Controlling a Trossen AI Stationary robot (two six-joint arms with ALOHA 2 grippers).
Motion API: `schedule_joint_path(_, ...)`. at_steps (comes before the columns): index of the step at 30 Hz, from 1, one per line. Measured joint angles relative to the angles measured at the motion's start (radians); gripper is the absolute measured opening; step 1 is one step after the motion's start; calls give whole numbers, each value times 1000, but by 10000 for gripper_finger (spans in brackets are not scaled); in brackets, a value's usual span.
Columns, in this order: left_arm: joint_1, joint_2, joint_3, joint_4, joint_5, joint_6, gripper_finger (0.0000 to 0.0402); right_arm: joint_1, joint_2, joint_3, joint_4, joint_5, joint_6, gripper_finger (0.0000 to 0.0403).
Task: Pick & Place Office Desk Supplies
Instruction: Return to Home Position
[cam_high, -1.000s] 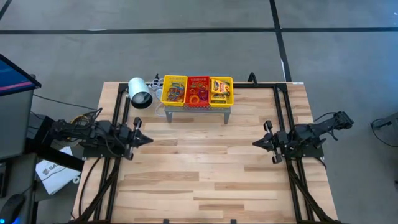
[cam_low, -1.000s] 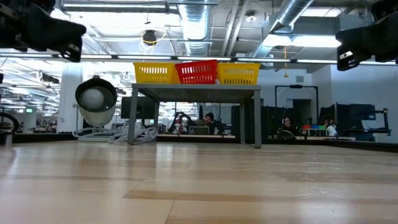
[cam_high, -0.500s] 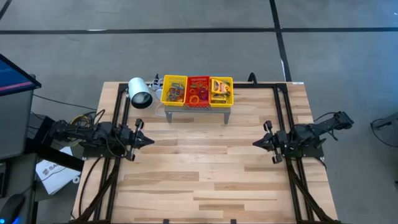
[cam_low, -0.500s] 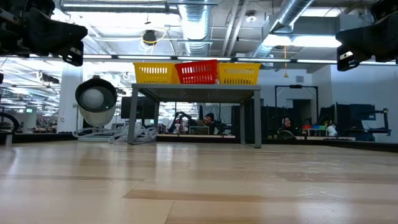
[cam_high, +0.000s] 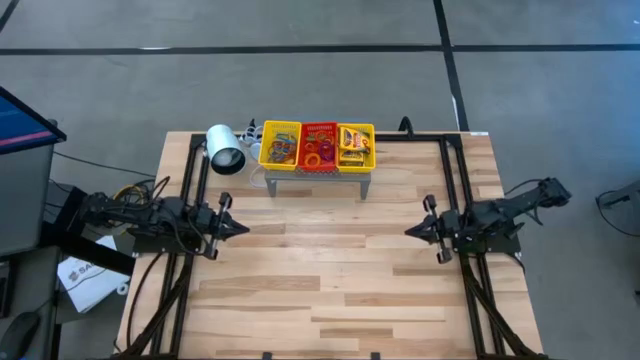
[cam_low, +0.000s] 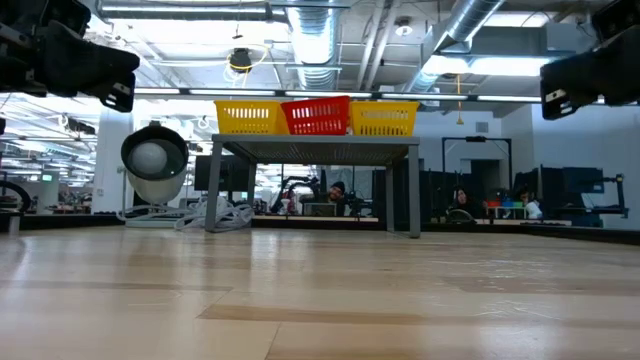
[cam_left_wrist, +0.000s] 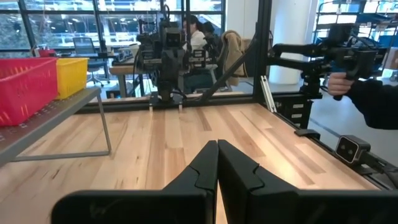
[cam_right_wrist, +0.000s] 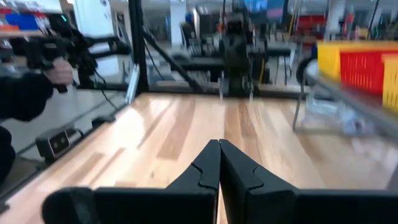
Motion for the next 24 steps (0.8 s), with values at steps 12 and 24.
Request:
schedule_joint_path(12, 0, 35, 0, -1, -4, -2, 1, -43, 36, 27, -82, 7, 58, 0)
schedule_joint_path(24, 0, 33, 0, -1, -4, -3, 1, -41, -27, -23, 62, -13, -52, 0)
